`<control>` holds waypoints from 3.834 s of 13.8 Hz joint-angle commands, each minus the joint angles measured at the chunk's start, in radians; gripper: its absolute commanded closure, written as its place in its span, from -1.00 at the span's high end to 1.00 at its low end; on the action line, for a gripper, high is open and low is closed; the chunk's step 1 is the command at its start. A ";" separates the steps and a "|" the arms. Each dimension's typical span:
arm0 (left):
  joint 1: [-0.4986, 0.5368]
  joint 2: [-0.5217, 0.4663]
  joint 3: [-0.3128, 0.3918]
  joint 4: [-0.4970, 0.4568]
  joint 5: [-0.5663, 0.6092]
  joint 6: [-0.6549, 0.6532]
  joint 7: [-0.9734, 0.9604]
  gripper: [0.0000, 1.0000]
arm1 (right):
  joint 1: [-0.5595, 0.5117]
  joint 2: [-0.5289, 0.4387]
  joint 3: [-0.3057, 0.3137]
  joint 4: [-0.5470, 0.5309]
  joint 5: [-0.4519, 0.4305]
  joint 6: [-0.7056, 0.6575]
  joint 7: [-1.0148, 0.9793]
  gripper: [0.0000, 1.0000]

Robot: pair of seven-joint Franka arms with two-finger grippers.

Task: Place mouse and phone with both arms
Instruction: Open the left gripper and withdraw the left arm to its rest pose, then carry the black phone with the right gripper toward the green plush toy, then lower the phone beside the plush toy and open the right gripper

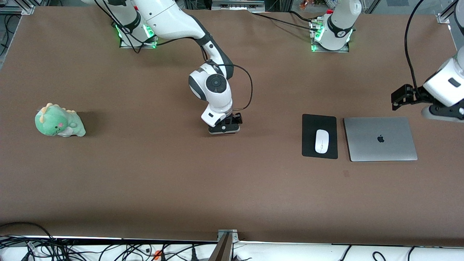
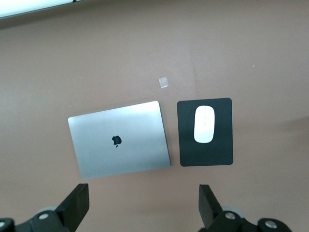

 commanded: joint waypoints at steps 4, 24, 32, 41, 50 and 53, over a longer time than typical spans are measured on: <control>-0.059 -0.106 0.065 -0.165 -0.021 0.101 0.030 1.00 | 0.011 0.030 0.000 0.026 0.004 0.012 0.066 1.00; -0.049 -0.104 0.049 -0.142 -0.020 0.034 0.032 1.00 | -0.311 -0.059 -0.005 0.198 0.072 -0.517 -0.581 -0.60; -0.047 -0.104 0.049 -0.142 -0.020 0.034 0.032 1.00 | -0.642 -0.216 -0.014 -0.207 0.073 -0.242 -0.757 -0.61; -0.047 -0.104 0.049 -0.142 -0.020 0.034 0.030 1.00 | -0.733 -0.378 -0.135 -0.600 0.076 0.189 -0.911 -0.61; -0.047 -0.104 0.049 -0.141 -0.020 0.034 0.030 1.00 | -0.758 -0.330 -0.112 -0.615 0.161 0.268 -0.911 -0.58; -0.047 -0.104 0.049 -0.141 -0.020 0.034 0.030 1.00 | -0.758 -0.303 -0.101 -0.614 0.161 0.300 -0.911 -0.04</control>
